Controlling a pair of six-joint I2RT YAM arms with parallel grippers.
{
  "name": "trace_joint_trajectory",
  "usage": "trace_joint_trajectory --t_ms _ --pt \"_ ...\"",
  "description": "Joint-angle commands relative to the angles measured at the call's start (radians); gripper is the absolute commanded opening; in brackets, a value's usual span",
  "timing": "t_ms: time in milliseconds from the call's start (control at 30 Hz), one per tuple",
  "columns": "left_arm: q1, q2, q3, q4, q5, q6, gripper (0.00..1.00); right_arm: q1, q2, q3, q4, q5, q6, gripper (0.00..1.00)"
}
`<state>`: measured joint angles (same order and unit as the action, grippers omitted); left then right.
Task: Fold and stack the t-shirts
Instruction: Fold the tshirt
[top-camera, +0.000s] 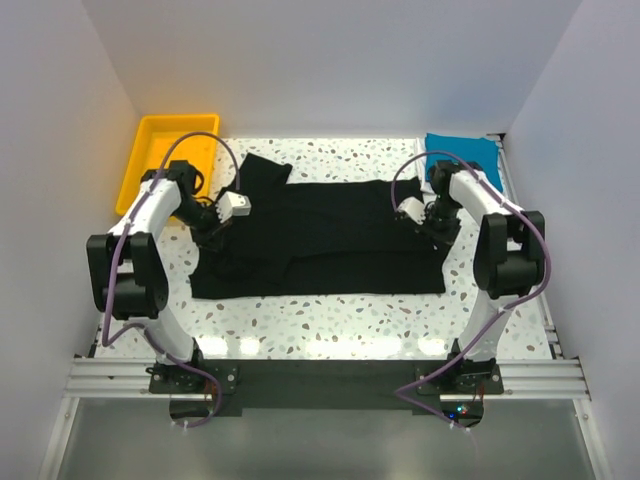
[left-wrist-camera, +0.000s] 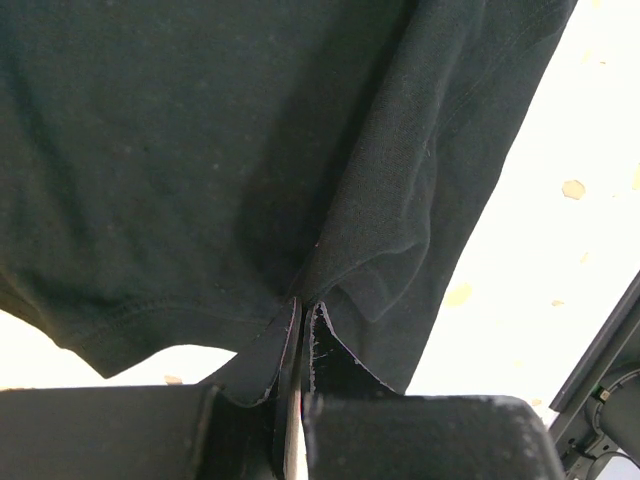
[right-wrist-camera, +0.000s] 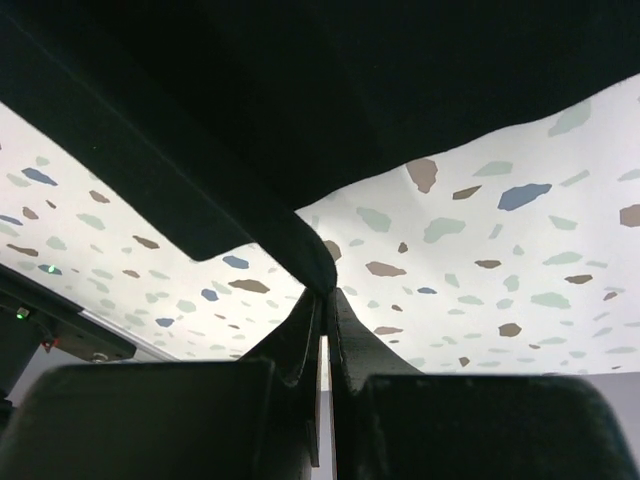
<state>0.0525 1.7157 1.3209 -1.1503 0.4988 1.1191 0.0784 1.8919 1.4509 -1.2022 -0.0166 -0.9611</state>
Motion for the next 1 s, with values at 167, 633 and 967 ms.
trace_joint_trajectory --t_ms 167,633,967 --pt "0.007 0.056 0.057 0.018 0.001 -0.016 0.00 0.001 0.070 0.052 0.020 0.015 0.015 0.00" --pt "-0.003 0.133 0.075 0.087 -0.025 -0.059 0.00 0.000 0.139 0.054 0.070 0.049 0.038 0.00" --pt "0.003 0.171 0.110 0.176 -0.005 -0.202 0.29 -0.005 0.133 0.075 0.064 0.064 0.099 0.41"
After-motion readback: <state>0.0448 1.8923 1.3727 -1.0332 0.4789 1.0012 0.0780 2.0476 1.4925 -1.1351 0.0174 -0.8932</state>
